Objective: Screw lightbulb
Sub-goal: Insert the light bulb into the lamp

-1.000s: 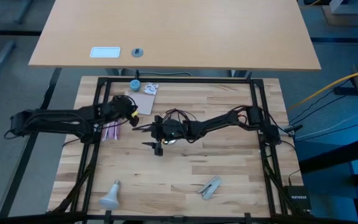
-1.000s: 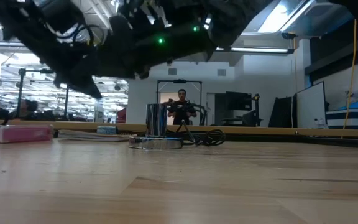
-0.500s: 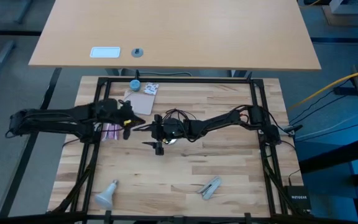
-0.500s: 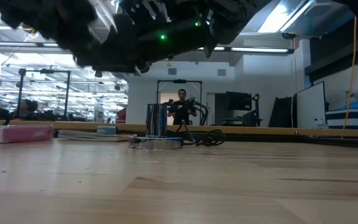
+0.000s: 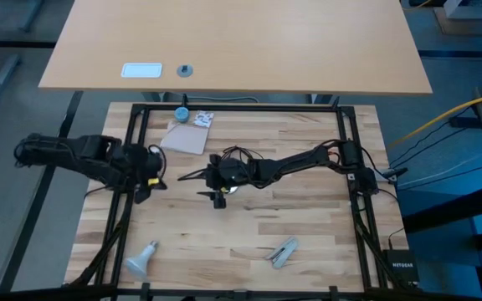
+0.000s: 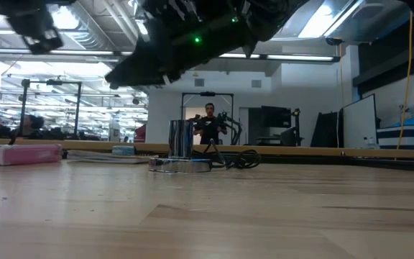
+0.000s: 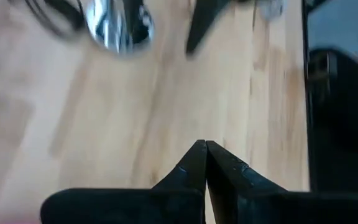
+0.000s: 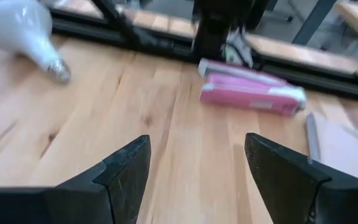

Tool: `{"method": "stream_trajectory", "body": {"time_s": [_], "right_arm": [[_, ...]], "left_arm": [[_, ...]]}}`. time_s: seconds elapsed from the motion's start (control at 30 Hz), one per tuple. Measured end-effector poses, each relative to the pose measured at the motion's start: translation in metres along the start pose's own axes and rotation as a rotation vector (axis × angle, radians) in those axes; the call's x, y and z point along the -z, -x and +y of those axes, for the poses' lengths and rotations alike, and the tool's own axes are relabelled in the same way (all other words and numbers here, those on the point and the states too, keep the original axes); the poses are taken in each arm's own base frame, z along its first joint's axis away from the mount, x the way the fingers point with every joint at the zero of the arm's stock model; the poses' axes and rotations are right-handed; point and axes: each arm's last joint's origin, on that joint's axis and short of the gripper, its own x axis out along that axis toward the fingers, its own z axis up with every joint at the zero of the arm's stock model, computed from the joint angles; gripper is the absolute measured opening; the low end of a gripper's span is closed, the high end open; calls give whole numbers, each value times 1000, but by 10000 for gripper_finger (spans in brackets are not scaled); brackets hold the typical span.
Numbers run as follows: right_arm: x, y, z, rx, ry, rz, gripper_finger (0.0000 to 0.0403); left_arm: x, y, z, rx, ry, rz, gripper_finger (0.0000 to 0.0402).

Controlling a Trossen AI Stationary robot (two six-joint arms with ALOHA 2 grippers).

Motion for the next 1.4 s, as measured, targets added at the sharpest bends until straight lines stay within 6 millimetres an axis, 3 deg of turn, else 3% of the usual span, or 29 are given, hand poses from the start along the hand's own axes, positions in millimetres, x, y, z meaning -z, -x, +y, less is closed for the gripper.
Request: {"method": "stream_trajectory", "body": {"time_s": [0.33, 0.57, 0.7, 0.83, 1.17, 1.4], "right_arm": [[-3, 8, -1, -4, 45, 52, 266], [-11, 14, -1, -10, 106, 32, 266], [-9, 14, 5, -61, 134, 48, 266], [-5, 15, 16, -115, 167, 101, 266], [-6, 16, 43, -148, 223, 128, 266], [-7, 17, 49, -130, 233, 132, 266]], "left_arm": [[16, -10, -9, 13, 188, 274, 22], [16, -18, -13, -6, 358, 348, 114], [15, -26, -15, -37, 479, 401, 171], [16, -37, -22, -53, 590, 512, 203], [28, -75, -43, -176, 555, 739, 208], [45, -97, -59, -223, 511, 905, 211]]}}
